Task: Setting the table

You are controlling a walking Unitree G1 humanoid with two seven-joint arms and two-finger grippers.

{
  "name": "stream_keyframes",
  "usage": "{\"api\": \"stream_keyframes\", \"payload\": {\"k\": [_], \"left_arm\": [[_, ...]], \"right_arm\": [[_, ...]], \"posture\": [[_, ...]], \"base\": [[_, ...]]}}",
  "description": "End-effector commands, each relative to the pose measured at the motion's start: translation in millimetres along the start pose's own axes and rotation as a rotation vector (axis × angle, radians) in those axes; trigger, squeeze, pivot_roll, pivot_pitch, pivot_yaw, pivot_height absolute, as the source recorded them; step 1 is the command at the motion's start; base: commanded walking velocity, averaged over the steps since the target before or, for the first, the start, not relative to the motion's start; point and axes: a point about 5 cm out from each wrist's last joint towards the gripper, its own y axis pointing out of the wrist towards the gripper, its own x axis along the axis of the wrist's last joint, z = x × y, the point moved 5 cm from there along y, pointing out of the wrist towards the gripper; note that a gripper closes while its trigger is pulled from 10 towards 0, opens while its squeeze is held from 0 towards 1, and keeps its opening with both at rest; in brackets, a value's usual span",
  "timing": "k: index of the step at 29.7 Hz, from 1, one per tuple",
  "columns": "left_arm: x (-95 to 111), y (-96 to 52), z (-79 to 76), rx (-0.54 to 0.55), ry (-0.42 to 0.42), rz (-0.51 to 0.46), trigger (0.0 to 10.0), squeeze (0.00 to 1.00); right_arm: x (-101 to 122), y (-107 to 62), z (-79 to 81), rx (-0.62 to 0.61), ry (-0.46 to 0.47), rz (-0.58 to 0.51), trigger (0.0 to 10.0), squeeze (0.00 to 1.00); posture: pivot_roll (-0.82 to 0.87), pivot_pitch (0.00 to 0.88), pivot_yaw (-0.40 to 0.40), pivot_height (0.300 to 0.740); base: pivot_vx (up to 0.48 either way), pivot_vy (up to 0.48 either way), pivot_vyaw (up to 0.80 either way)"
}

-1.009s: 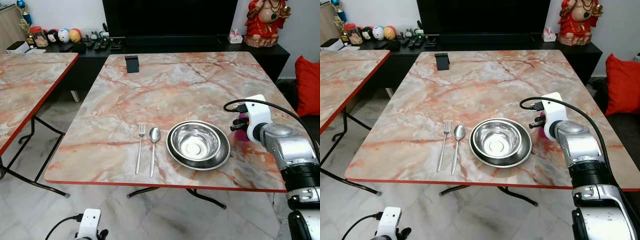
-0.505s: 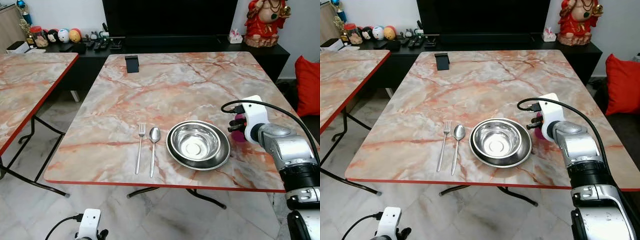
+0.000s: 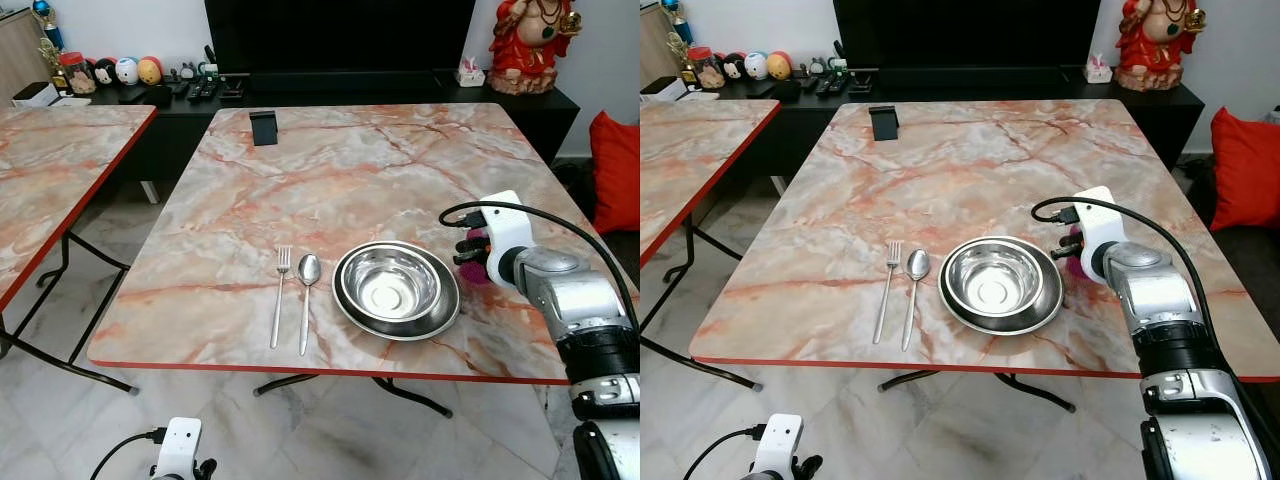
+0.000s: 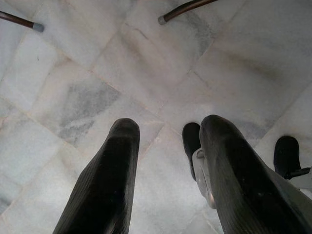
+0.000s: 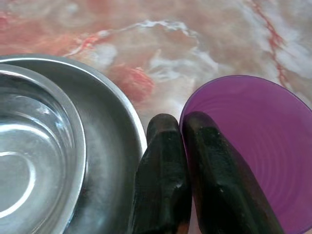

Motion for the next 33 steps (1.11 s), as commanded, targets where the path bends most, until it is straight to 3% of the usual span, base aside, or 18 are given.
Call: {"api": "stream_keyframes", "payload": {"k": [1, 27, 28, 33], "left_arm": [[-11.0, -1.8, 2.4, 0.007, -0.002, 0.038, 10.0, 0.00], [-11.9, -1.9, 2.3, 0.010, 0.000, 0.039, 10.0, 0.00], [-11.9, -1.9, 2.2, 0.010, 0.000, 0.039, 10.0, 0.00], [-11.9, -1.9, 2.3, 0.011, -0.001, 0.039, 10.0, 0.00]], "right_arm": [[12.2, -2.0, 2.3, 0.005, -0.023, -0.036, 10.0, 0.00], [10.0, -1.5, -0.1, -0.005, -0.022, -0.030, 10.0, 0.00], [10.1, -1.4, 0.0, -0.005, -0.021, -0.030, 10.0, 0.06], [11.4, -1.0, 1.4, -0.003, -0.022, -0.034, 10.0, 0.11]], "posture": [[-0.09, 0.000, 0.039, 0.740], [-0.09, 0.000, 0.038, 0.740], [-0.09, 0.000, 0.038, 0.740], [-0.09, 0.000, 0.038, 0.740]], "base": [[0.000, 0.000, 0.00], [0.000, 0.000, 0.00], [0.000, 0.000, 0.00], [0.000, 0.000, 0.00]]}}
